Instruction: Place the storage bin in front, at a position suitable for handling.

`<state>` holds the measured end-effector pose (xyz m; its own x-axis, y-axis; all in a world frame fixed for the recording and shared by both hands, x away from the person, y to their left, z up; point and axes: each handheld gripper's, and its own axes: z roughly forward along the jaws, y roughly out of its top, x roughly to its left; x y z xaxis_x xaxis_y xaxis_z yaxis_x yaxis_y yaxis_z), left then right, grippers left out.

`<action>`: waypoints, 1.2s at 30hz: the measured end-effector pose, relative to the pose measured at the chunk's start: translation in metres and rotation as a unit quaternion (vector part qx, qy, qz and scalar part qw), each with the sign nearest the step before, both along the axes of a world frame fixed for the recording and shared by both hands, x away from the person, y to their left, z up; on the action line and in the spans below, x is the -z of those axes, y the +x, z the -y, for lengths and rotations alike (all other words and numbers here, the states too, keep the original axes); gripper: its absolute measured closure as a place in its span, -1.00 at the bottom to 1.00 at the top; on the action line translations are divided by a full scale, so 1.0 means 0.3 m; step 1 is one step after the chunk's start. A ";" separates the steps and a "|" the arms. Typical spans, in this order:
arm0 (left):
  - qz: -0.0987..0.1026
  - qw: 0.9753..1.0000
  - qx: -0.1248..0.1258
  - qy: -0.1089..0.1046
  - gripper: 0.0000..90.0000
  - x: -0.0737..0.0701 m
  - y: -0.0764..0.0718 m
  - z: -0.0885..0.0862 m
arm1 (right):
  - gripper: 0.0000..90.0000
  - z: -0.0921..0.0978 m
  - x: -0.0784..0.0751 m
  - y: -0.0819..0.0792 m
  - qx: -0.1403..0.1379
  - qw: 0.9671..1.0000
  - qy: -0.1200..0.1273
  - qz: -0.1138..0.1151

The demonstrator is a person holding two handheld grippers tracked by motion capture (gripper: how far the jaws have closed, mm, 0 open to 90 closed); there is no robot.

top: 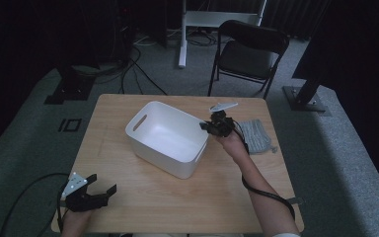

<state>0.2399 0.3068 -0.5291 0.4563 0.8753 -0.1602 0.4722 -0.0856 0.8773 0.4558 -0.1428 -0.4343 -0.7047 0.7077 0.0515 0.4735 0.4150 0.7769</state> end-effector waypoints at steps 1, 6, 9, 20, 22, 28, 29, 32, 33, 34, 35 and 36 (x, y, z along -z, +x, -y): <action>0.000 1.000 0.000 0.000 -0.91 0.000 0.000 0.000 | 0.84 0.005 0.000 -0.004 0.000 1.000 0.002 -0.001; -0.001 1.000 -0.001 0.000 -0.92 0.002 0.002 0.002 | 0.84 0.028 0.002 -0.023 -0.003 1.000 0.004 0.000; -0.002 1.000 -0.002 0.001 -0.91 0.003 0.002 0.003 | 0.84 0.038 0.002 -0.029 -0.006 1.000 0.004 -0.001; -0.004 1.000 0.006 0.003 -0.91 0.004 0.004 0.014 | 0.85 0.084 -0.001 -0.068 -0.020 1.000 -0.002 -0.004; -0.004 1.000 0.005 0.004 -0.91 0.004 0.004 0.013 | 0.85 0.093 0.000 -0.074 -0.022 1.000 -0.001 -0.003; -0.002 1.000 0.002 -0.001 -0.91 0.001 0.003 0.007 | 0.85 0.115 0.001 -0.095 -0.028 1.000 0.000 -0.001; -0.003 1.000 0.003 0.000 -0.91 0.001 0.003 0.009 | 0.85 0.117 0.001 -0.099 -0.028 1.000 0.000 -0.002; -0.003 1.000 0.006 0.001 -0.91 0.000 0.002 0.016 | 0.85 0.126 0.001 -0.113 -0.032 0.999 -0.001 -0.003; -0.003 1.000 0.007 0.003 -0.92 -0.001 0.002 0.018 | 0.85 0.132 0.001 -0.121 -0.036 0.999 -0.001 -0.002; -0.003 1.000 0.009 0.004 -0.92 -0.001 0.002 0.021 | 0.85 0.132 0.001 -0.121 -0.036 0.999 -0.001 -0.002; -0.002 1.000 0.010 0.003 -0.91 -0.001 0.002 0.024 | 0.85 0.139 0.002 -0.130 -0.039 0.999 -0.001 -0.004; -0.003 1.000 0.012 0.004 -0.91 -0.002 0.003 0.027 | 0.85 0.139 0.002 -0.130 -0.039 0.999 -0.001 -0.004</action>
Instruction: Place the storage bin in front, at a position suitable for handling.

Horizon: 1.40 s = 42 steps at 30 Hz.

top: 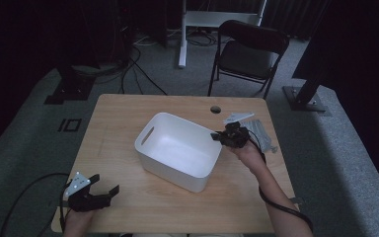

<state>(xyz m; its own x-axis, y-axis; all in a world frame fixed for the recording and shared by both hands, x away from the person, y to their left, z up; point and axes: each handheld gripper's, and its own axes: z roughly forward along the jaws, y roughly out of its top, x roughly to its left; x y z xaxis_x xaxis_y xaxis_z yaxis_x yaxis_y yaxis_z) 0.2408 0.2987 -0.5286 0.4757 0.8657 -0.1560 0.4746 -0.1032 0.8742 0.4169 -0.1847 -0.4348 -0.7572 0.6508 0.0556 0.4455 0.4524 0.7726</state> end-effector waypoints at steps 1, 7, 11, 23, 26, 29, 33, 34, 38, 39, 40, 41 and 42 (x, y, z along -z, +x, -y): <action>0.000 1.000 0.001 0.000 -0.92 -0.001 0.000 0.002 | 0.85 0.005 0.000 -0.006 -0.001 1.000 0.001 0.000; 0.000 1.000 0.006 0.000 -0.91 -0.005 0.000 0.016 | 0.85 0.034 -0.001 -0.030 -0.013 1.000 -0.003 -0.003; 0.000 1.000 0.009 0.001 -0.92 -0.008 0.000 0.024 | 0.85 0.050 -0.002 -0.037 -0.017 1.000 -0.004 -0.004; 0.002 1.000 0.025 0.005 -0.92 -0.021 -0.004 0.060 | 0.86 0.106 0.001 -0.068 -0.020 1.000 -0.002 -0.004; 0.003 0.999 0.036 0.002 -0.92 -0.030 -0.014 0.075 | 0.85 0.118 0.003 -0.071 -0.015 1.000 0.003 -0.004; 0.004 0.999 0.052 0.011 -0.91 -0.039 -0.013 0.105 | 0.84 0.115 0.005 -0.077 -0.005 1.000 0.004 -0.001; 0.005 0.998 0.057 0.001 -0.91 -0.058 0.005 0.113 | 0.77 0.113 0.005 -0.082 0.002 1.000 0.005 0.005; 0.009 0.998 0.056 -0.003 -0.91 -0.066 0.012 0.115 | 0.72 0.111 0.002 -0.085 0.006 1.000 0.003 0.009; 0.015 0.998 0.056 -0.029 -0.91 -0.104 0.048 0.115 | 0.54 0.111 -0.018 -0.102 0.020 0.999 0.021 0.015; 0.017 0.998 0.056 -0.030 -0.91 -0.113 0.059 0.116 | 0.51 0.112 -0.024 -0.108 0.025 0.999 0.026 0.017; 0.019 0.998 0.057 -0.030 -0.91 -0.123 0.070 0.117 | 0.45 0.115 -0.028 -0.115 0.031 0.999 0.031 0.019; 0.020 0.998 0.058 -0.032 -0.91 -0.133 0.082 0.121 | 0.39 0.118 -0.032 -0.122 0.037 0.998 0.037 0.020; 0.022 0.998 0.058 -0.030 -0.91 -0.147 0.095 0.124 | 0.35 0.121 -0.036 -0.129 0.042 0.998 0.042 0.021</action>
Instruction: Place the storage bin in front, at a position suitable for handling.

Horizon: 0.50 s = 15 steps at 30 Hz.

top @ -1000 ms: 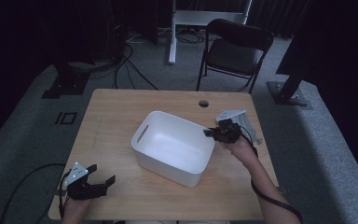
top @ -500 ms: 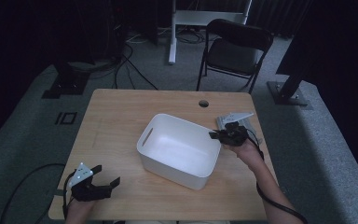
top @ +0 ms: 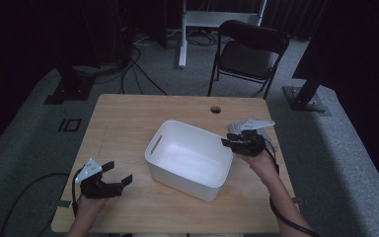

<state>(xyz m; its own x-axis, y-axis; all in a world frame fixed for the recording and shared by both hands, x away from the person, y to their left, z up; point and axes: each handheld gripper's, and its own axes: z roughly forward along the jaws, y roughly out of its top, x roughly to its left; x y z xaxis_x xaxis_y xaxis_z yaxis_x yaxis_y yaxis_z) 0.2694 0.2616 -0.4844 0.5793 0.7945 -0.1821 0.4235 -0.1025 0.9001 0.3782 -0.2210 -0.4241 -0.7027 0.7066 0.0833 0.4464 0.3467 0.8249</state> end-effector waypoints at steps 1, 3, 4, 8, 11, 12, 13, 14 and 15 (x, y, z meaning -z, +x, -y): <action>0.003 1.000 0.002 -0.001 -0.91 -0.013 0.011 0.001 | 0.27 0.005 -0.003 -0.010 0.006 1.000 0.005 0.000; 0.005 1.000 0.002 -0.004 -0.91 -0.024 0.018 0.002 | 0.17 0.009 -0.005 -0.016 0.016 1.000 0.010 -0.002; 0.014 1.000 0.005 -0.004 -0.91 -0.068 0.047 0.006 | 0.04 0.023 -0.010 -0.035 0.036 0.999 0.023 0.003; 0.019 1.000 0.013 -0.006 -0.91 -0.123 0.085 0.019 | -0.05 0.040 -0.019 -0.054 0.054 0.998 0.045 0.000; 0.023 0.999 0.023 -0.001 -0.91 -0.161 0.120 0.038 | -0.10 0.049 -0.020 -0.076 0.062 0.997 0.052 -0.007; 0.023 0.999 0.028 0.001 -0.91 -0.170 0.133 0.048 | -0.06 0.051 -0.018 -0.082 0.062 0.996 0.056 -0.008; 0.025 0.999 0.031 0.004 -0.91 -0.178 0.145 0.056 | -0.09 0.050 -0.017 -0.088 0.064 0.996 0.055 -0.016; 0.024 0.999 0.034 0.005 -0.91 -0.185 0.156 0.066 | -0.09 0.046 -0.015 -0.096 0.067 0.996 0.050 -0.013; 0.023 0.999 0.039 0.007 -0.90 -0.190 0.168 0.075 | -0.13 0.041 -0.013 -0.107 0.072 0.996 0.043 -0.004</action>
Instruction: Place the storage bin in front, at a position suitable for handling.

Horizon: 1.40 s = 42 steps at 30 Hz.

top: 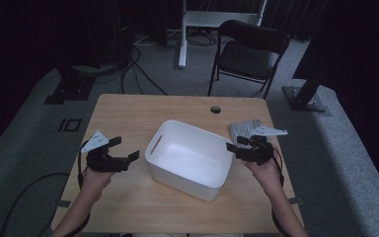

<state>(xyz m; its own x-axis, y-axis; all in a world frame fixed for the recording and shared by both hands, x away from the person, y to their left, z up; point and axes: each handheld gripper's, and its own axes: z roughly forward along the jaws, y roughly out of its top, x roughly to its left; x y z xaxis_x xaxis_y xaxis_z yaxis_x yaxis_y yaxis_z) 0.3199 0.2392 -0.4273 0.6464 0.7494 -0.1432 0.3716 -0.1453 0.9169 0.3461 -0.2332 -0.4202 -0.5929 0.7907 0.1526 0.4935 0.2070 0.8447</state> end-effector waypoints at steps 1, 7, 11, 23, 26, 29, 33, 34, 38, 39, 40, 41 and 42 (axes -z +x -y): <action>-0.001 1.000 0.003 0.000 -0.90 -0.004 0.011 0.010 | -0.17 -0.007 0.002 -0.010 0.007 1.000 -0.006 0.007; -0.002 1.000 0.021 0.019 -0.89 -0.008 0.067 0.066 | -0.18 -0.027 0.018 -0.055 0.042 0.998 -0.014 0.033; -0.002 0.999 0.031 0.023 -0.79 -0.002 0.099 0.097 | -0.11 -0.027 0.031 -0.056 0.063 0.998 -0.004 0.013; -0.010 0.998 0.034 0.059 -0.11 0.023 0.143 0.162 | 0.10 -0.051 0.053 -0.043 0.092 0.996 -0.010 -0.018; -0.011 0.998 0.033 0.061 0.07 0.029 0.147 0.167 | 0.16 -0.062 0.059 -0.043 0.093 0.995 -0.012 -0.020; -0.021 0.997 0.024 0.074 0.18 0.034 0.152 0.178 | 0.21 -0.071 0.061 -0.044 0.090 0.996 -0.012 -0.023; -0.033 0.996 0.017 0.076 0.32 0.039 0.158 0.184 | 0.35 -0.082 0.069 -0.037 0.089 0.995 -0.016 -0.034; -0.035 0.996 0.019 0.074 0.35 0.039 0.158 0.184 | 0.37 -0.085 0.074 -0.034 0.086 0.995 -0.019 -0.035; -0.027 0.996 0.021 0.077 0.59 0.036 0.147 0.195 | 0.49 -0.095 0.073 -0.037 0.092 0.995 -0.036 -0.009; -0.023 0.996 0.018 0.078 0.62 0.036 0.143 0.198 | 0.53 -0.099 0.072 -0.038 0.096 0.995 -0.040 -0.004; -0.023 0.996 0.017 0.079 0.63 0.036 0.142 0.198 | 0.57 -0.104 0.073 -0.038 0.099 0.994 -0.047 0.000; -0.024 0.997 0.016 0.078 0.63 0.036 0.141 0.198 | 0.60 -0.108 0.074 -0.037 0.101 0.993 -0.054 0.005; -0.024 0.997 0.014 0.077 0.64 0.036 0.139 0.198 | 0.62 -0.109 0.074 -0.034 0.103 0.993 -0.055 0.006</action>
<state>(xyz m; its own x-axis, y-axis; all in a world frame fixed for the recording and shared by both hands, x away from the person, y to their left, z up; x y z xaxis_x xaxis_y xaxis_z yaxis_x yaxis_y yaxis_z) 0.3616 0.1798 -0.4381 0.6626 0.7467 -0.0584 0.4080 -0.2945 0.8642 0.3359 -0.2005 -0.4422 -0.4188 0.9066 0.0526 0.5252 0.1945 0.8284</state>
